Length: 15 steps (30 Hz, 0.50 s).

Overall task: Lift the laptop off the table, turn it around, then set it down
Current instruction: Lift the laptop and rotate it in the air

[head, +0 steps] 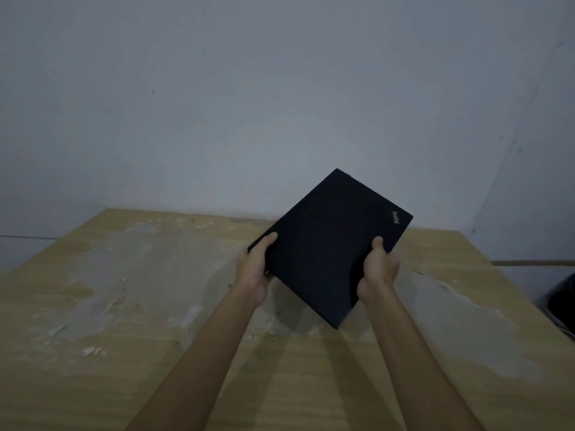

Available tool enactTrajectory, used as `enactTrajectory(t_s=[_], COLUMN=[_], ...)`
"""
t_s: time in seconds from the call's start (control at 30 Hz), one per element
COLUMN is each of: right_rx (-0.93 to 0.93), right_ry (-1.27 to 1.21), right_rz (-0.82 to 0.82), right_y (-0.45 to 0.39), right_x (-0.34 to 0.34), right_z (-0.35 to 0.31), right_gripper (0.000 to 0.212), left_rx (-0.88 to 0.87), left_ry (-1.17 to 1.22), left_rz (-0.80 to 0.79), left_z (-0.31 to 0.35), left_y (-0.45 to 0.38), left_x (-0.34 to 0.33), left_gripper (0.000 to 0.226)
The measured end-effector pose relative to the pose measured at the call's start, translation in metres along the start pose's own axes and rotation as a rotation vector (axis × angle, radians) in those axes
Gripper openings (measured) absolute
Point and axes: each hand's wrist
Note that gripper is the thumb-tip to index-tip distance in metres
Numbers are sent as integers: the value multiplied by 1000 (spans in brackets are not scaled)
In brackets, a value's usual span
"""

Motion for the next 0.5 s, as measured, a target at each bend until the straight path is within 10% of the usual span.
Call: enactTrajectory(t_s=[0.5], right_rx=[7], right_ry=[-174], right_rz=[-61], right_y=[38], right_x=[-49], right_z=[24], right_gripper=[27], left_rx=[-20], left_ry=[128], left_rz=[139], left_z=[9], left_y=[14], left_x=[4], left_gripper=[57])
Point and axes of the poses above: each hand's wrist, its own y-axis away from the middle knuckle, its own x-axis out of the back of the hand, z = x × y, and after that the axes turned 10 degrees about -x, right-handed
